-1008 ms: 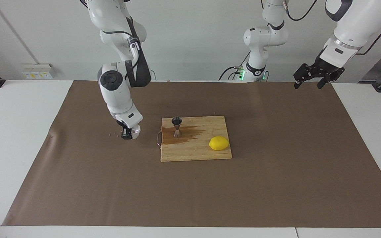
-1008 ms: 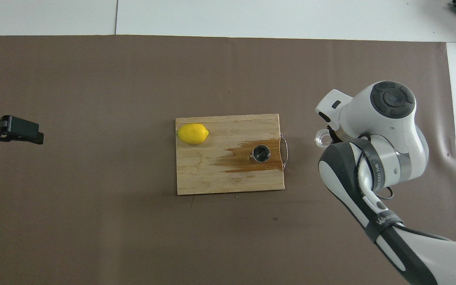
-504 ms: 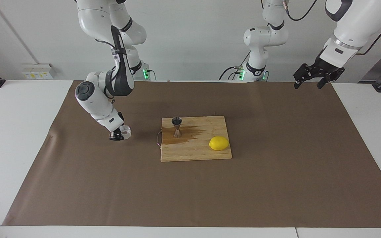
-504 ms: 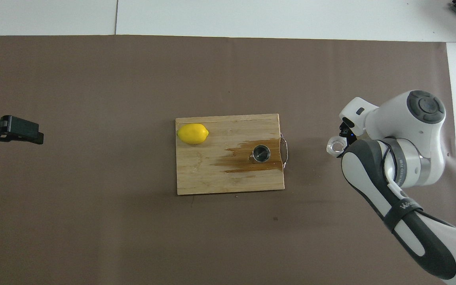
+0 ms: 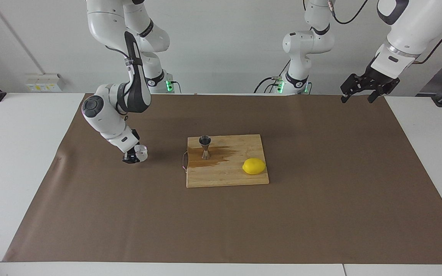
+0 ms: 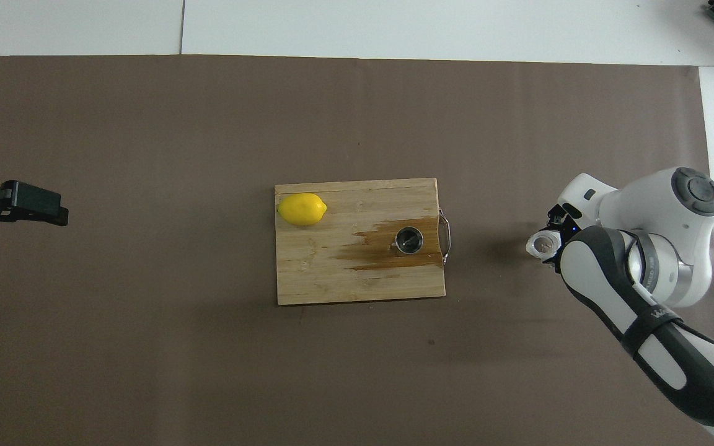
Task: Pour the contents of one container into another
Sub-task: 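Carry the glass cup with the right gripper back to its spot, then lower the glass cup onto the table and open the right gripper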
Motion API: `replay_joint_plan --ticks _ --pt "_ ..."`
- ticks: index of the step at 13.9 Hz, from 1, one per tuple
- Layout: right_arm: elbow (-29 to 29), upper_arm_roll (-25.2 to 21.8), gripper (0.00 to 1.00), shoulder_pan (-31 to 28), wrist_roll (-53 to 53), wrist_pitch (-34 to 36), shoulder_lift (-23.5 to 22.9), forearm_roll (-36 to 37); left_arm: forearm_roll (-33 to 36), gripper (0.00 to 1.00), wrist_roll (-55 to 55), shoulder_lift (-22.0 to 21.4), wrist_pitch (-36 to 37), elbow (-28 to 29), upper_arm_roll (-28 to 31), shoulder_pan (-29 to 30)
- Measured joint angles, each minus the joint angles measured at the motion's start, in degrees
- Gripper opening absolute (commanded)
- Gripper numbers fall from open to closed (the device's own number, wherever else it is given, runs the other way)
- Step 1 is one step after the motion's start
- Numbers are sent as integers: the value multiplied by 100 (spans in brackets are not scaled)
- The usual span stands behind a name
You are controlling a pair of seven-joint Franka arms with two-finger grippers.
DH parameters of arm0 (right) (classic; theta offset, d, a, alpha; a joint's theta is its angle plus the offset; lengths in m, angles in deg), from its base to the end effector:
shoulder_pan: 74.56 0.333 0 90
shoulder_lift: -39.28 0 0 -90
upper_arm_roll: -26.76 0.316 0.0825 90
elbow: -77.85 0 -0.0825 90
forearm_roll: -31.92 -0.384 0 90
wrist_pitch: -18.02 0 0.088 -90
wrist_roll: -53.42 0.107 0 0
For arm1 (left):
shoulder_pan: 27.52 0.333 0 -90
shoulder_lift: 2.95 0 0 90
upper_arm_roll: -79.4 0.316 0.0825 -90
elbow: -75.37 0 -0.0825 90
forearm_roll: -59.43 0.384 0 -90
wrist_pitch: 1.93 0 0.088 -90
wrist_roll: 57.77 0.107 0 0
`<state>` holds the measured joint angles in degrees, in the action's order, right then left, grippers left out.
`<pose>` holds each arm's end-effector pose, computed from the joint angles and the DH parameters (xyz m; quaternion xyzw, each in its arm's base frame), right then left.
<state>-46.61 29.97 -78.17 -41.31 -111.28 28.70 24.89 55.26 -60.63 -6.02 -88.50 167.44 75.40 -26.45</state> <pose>0.5459 -0.0007 0.3001 -0.7079 -0.7027 -0.0036 0.0711 0.5302 -0.0364 0.6317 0.9992 -0.0019 -0.0230 0.0334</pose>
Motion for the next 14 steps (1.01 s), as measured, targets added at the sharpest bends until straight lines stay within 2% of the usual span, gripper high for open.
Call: replay_joint_plan --ticks 4,7,11,14 --pt "158 0 100 -1 -4 30 196 -1 0 100 0 0 0 0 0 0" --pt "584 20 100 15 98 412 418 -9 0 100 0 0 0 0 0 0" --pt "936 91 100 164 1414 505 808 -9 0 100 0 0 0 1 0 0" --pt "1435 116 100 179 2495 652 886 -9 0 100 0 0 0 1 0 0"
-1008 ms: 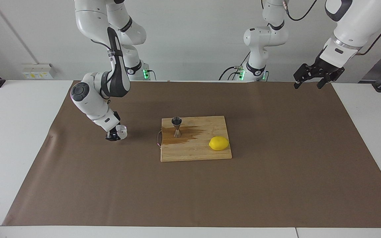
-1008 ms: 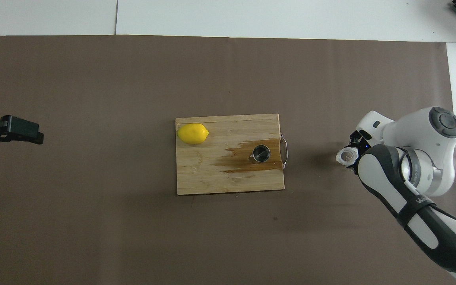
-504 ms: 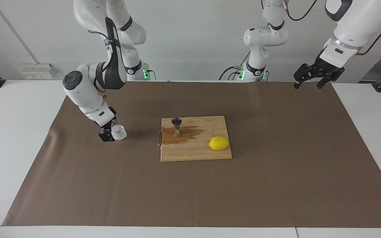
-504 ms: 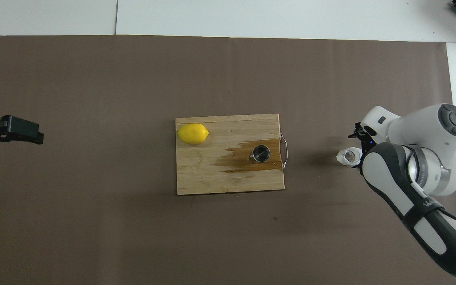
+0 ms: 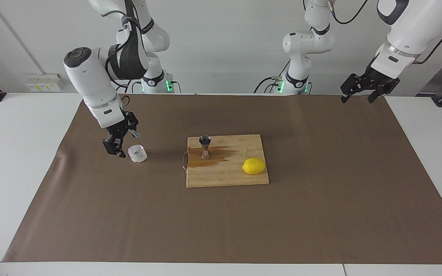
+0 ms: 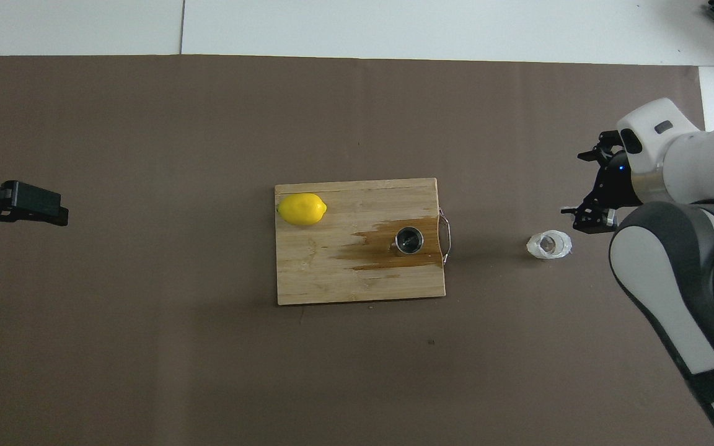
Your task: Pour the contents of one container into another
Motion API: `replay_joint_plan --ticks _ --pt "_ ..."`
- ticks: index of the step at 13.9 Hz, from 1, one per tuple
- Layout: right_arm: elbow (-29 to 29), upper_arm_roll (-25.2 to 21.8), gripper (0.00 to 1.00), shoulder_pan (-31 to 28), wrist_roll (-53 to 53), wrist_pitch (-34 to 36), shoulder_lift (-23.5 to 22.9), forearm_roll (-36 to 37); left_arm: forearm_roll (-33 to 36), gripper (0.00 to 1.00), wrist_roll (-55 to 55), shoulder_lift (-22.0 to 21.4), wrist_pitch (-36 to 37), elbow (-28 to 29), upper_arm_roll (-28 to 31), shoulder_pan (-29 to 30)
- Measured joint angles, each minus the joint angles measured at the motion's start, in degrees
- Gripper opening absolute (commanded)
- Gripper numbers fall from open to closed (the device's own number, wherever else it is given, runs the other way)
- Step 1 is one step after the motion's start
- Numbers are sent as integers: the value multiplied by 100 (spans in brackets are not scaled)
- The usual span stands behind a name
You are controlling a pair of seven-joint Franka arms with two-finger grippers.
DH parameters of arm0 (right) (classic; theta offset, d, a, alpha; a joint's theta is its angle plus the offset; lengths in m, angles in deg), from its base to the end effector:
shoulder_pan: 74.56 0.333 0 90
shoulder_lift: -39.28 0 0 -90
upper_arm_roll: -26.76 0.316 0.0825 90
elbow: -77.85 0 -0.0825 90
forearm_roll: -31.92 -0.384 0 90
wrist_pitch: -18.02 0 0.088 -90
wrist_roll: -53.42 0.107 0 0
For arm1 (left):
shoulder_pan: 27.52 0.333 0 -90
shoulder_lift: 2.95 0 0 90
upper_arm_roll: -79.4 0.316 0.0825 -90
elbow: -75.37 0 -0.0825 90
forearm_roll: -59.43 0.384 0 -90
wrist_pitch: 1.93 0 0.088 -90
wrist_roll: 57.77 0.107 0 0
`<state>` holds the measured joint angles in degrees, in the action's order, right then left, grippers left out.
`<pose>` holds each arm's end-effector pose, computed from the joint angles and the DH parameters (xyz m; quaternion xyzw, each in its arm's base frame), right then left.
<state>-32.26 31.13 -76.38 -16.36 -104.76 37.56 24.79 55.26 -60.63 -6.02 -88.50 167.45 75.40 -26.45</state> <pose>0.5851 0.0309 0.4922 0.8189 0.5631 0.1105 0.0058 0.5302 -0.0364 0.6316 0.9992 -0.0019 -0.0231 0.0334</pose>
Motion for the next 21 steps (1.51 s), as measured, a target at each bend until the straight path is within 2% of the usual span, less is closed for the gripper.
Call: replay_joint_plan --ticks 3,8,10,14,18,21 --pt "404 -1 100 -5 1329 100 14 1 0 100 0 0 0 0 0 0" --pt "710 -5 100 -8 3510 177 154 204 0 100 0 0 0 0 0 0" --pt "791 -5 100 -8 4653 472 292 499 0 100 0 0 0 0 0 0" --pt "1247 -7 100 -10 6737 1572 457 705 0 100 0 0 0 1 0 0" --pt "1876 -13 100 -15 7435 2589 434 904 0 100 0 0 0 1 0 0" --pt "1871 -16 100 -18 7511 2837 373 935 0 100 0 0 0 1 0 0"
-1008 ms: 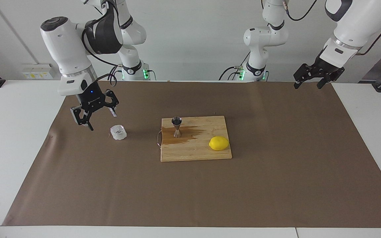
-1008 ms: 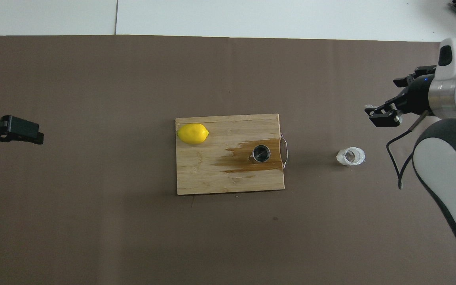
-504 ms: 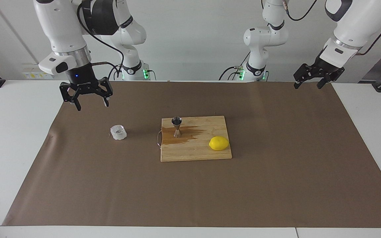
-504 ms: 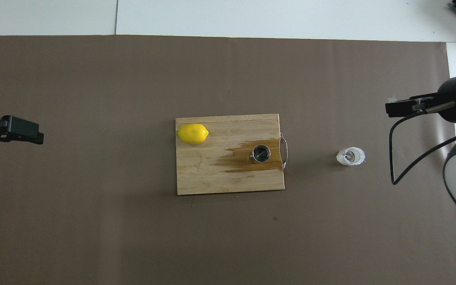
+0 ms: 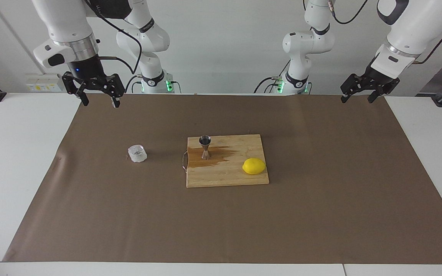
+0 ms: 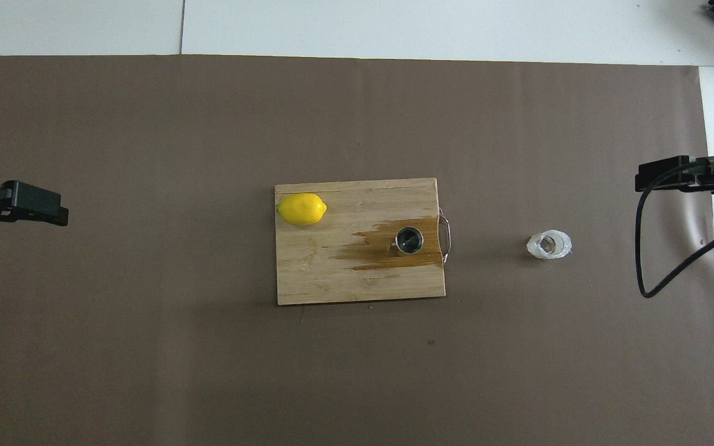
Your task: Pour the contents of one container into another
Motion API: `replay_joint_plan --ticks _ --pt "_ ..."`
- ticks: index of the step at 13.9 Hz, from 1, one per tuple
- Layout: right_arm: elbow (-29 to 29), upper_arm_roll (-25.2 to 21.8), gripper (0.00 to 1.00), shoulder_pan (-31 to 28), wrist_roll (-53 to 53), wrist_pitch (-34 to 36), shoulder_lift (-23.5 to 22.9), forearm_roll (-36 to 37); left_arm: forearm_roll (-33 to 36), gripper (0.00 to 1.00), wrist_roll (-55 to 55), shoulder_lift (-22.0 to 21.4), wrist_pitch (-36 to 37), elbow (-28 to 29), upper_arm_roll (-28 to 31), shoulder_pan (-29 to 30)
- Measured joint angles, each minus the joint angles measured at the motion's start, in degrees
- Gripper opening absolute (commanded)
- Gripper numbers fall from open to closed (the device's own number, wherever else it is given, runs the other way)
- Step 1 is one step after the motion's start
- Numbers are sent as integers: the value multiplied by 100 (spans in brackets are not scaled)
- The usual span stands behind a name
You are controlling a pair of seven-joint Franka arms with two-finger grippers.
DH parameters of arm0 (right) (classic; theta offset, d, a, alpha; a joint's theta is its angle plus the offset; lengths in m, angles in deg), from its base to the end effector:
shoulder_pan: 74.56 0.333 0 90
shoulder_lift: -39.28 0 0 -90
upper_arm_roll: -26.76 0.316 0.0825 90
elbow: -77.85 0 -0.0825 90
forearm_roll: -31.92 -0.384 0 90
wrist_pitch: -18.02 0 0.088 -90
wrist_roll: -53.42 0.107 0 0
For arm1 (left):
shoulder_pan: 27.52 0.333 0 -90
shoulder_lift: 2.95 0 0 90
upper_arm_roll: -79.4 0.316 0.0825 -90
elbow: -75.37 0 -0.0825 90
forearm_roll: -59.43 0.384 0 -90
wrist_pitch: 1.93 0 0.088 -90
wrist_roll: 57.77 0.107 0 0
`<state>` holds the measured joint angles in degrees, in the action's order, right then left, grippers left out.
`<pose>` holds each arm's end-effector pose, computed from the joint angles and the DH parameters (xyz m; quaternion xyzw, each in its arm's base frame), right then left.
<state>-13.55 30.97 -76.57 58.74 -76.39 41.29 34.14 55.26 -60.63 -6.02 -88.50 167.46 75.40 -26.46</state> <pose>0.5512 0.0181 0.6394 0.9985 -0.0265 0.0450 0.0177 0.5302 -0.0365 0.6316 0.9992 -0.0020 -0.0231 0.0334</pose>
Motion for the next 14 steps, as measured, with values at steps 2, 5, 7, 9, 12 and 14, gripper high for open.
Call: replay_joint_plan --ticks 2,5,7,9,12,14 --pt "-62 5 100 3 4 12 -11 0 0 100 0 0 0 0 0 0" --pt "-107 18 100 7 185 14 -10 0 0 100 0 0 0 0 0 0" --pt "-109 24 100 8 450 29 -9 0 0 100 0 0 0 0 0 0" --pt "-111 31 100 10 544 160 -4 -1 0 100 0 0 0 1 0 0" --pt "-112 60 100 12 562 382 19 -24 0 100 0 -1 0 1 0 0" --pt "-111 61 100 12 576 434 36 -82 0 100 0 -1 0 1 0 0"
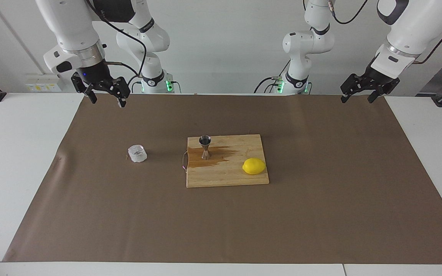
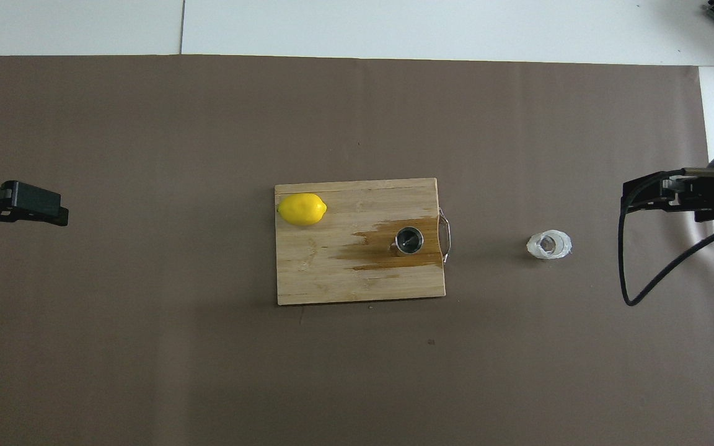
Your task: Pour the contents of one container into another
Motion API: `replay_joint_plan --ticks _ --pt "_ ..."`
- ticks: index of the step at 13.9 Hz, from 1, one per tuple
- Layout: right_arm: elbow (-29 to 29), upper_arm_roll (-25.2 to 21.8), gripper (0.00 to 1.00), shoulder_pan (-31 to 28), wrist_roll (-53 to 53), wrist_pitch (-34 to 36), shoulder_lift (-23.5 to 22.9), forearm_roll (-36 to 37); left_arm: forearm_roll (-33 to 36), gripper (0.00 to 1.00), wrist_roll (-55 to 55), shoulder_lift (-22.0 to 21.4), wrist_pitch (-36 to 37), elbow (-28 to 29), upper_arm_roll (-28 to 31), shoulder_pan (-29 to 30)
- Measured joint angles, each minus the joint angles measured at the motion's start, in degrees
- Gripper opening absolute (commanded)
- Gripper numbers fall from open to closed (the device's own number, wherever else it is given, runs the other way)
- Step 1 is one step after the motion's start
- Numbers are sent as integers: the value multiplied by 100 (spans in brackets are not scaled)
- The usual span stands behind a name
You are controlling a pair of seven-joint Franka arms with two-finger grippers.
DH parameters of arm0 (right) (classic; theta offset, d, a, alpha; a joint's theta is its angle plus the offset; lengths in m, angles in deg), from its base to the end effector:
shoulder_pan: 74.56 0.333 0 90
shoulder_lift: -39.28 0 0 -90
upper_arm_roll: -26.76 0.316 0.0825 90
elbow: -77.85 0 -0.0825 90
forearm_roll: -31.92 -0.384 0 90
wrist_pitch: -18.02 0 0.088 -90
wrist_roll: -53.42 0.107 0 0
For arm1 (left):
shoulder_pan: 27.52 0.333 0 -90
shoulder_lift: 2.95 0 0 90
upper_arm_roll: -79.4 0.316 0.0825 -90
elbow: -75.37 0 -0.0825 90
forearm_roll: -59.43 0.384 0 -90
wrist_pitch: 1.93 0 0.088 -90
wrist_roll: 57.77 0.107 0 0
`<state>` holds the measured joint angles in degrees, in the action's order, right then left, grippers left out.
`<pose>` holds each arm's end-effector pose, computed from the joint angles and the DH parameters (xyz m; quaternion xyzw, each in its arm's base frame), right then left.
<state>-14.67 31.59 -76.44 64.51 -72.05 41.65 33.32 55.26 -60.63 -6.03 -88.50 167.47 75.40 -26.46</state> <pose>0.5408 0.0262 0.6265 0.9974 -0.0710 0.0009 0.0139 0.5301 -0.0365 0.6316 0.9992 -0.0020 -0.0231 0.0334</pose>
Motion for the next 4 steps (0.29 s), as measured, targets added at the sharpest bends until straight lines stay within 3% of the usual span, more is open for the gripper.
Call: replay_joint_plan --ticks 4 --pt "22 0 100 0 3 5 2 -4 0 100 0 0 0 0 0 0"
